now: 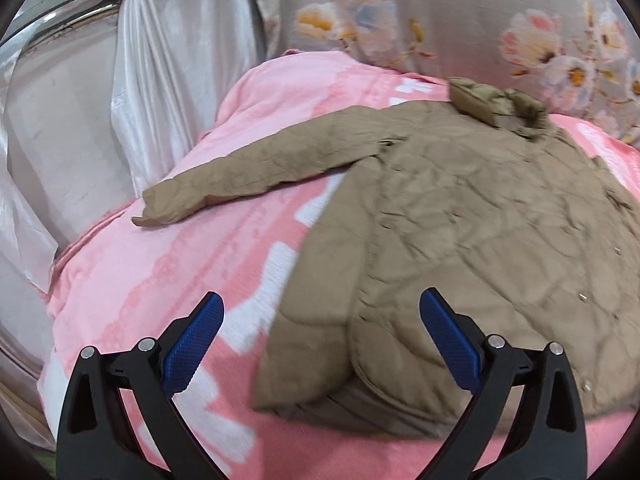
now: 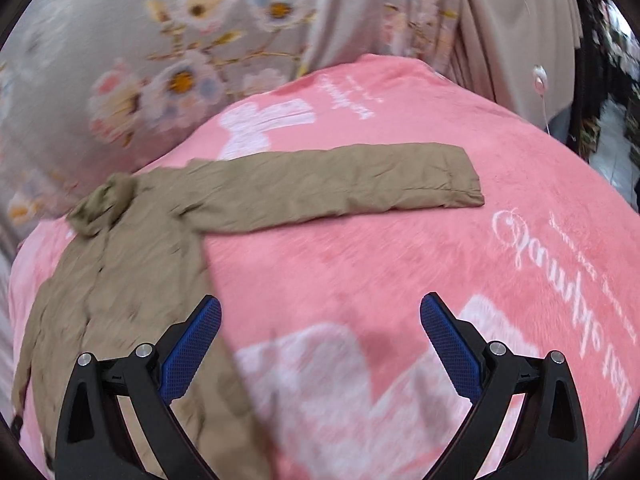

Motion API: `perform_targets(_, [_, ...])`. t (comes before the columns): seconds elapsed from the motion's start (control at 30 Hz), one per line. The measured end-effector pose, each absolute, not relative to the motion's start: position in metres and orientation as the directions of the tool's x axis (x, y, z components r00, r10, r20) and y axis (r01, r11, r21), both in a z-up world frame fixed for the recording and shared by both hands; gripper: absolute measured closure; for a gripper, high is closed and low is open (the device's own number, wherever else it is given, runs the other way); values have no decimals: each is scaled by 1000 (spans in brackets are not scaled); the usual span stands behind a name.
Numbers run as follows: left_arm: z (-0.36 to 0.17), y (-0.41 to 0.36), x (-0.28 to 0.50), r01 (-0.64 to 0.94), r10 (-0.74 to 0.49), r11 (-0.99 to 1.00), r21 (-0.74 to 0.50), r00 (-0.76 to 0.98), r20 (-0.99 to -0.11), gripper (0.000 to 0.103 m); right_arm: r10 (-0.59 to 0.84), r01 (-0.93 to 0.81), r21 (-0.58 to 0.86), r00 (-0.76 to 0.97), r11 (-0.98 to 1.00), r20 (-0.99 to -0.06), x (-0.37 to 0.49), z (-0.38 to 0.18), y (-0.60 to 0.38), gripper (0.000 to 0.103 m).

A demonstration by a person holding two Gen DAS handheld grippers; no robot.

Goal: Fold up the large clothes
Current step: 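Grasp the khaki jacket's sleeve cuff with the right gripper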

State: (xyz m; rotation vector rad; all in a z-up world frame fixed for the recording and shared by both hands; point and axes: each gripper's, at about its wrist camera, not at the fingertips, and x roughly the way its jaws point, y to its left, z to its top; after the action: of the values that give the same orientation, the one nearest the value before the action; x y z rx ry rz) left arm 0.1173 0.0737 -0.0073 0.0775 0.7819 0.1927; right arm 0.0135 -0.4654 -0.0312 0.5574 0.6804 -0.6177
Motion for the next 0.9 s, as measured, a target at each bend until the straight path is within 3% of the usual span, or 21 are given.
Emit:
perform_targets(0.2, [-18, 83, 143, -190, 255, 967, 170, 671, -696, 7, -314, 748, 372, 598, 550, -738, 34, -66, -542, 5])
perform_targets(0.4, [-34, 85, 165, -206, 270, 962, 178, 642, -718, 7, -350, 785, 371, 572, 496, -742, 57, -81, -583, 12])
perform_targets(0.5, [-41, 81, 171, -194, 268, 963, 187, 638, -722, 7, -358, 807, 394, 560, 441, -747, 63, -89, -598, 32])
perform_targets(0.53, [-42, 79, 173, -190, 267, 964, 188, 637, -724, 7, -377, 813, 398, 559, 425, -738, 63, -88, -601, 51])
perform_targets(0.57, [-44, 77, 176, -184, 262, 965, 187, 636, -726, 7, -386, 814, 406, 562, 415, -731, 67, -86, -605, 78])
perform_targets(0.63, [-47, 74, 180, -177, 259, 966, 189, 635, -728, 7, -389, 797, 421, 586, 433, -711, 78, -74, -604, 94])
perform_targets(0.77, [-49, 69, 186, -170, 256, 967, 191, 636, -728, 7, -454, 735, 358, 652, 576, -607, 111, -20, -564, 96])
perform_targets(0.9, [-52, 69, 192, -177, 261, 965, 192, 631, -730, 7, -389, 574, 323, 783, 753, -485, 152, 37, -490, 97])
